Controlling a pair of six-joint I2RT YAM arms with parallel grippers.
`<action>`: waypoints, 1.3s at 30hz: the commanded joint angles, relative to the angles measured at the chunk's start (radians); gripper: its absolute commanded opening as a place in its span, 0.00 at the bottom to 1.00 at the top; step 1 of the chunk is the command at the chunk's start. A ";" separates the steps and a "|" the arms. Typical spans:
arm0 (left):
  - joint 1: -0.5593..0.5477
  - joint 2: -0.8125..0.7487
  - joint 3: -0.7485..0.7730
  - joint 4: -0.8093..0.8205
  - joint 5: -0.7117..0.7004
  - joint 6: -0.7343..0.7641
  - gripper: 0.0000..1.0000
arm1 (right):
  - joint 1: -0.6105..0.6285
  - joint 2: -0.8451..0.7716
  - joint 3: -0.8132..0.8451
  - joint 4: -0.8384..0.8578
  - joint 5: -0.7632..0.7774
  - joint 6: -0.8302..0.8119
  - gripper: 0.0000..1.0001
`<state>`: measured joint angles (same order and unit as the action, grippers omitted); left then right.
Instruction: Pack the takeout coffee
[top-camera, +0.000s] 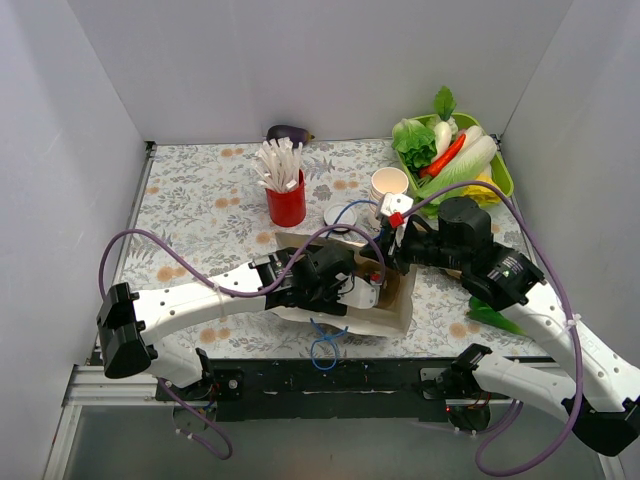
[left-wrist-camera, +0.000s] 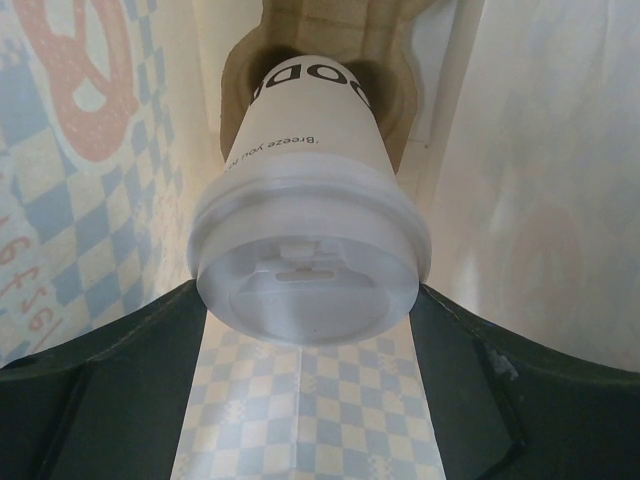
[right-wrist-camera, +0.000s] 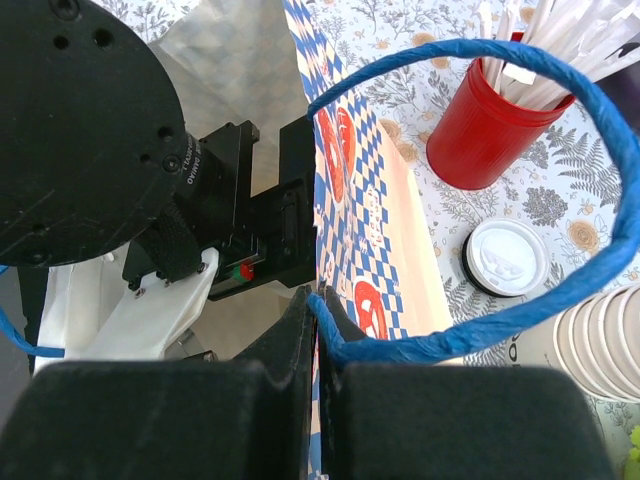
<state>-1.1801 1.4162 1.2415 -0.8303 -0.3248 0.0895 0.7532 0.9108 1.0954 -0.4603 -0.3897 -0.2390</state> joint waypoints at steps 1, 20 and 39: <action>0.008 -0.026 -0.014 0.007 -0.037 -0.010 0.00 | 0.003 0.002 -0.003 0.035 -0.040 0.012 0.01; 0.034 0.061 0.021 0.020 0.026 0.092 0.00 | -0.028 0.045 0.023 0.014 -0.051 0.053 0.01; 0.065 0.082 0.148 -0.092 0.058 0.063 0.00 | -0.041 0.060 0.020 0.006 -0.104 0.020 0.01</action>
<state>-1.1263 1.5124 1.3182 -0.8993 -0.2779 0.1654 0.7063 0.9642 1.0966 -0.4450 -0.4175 -0.2165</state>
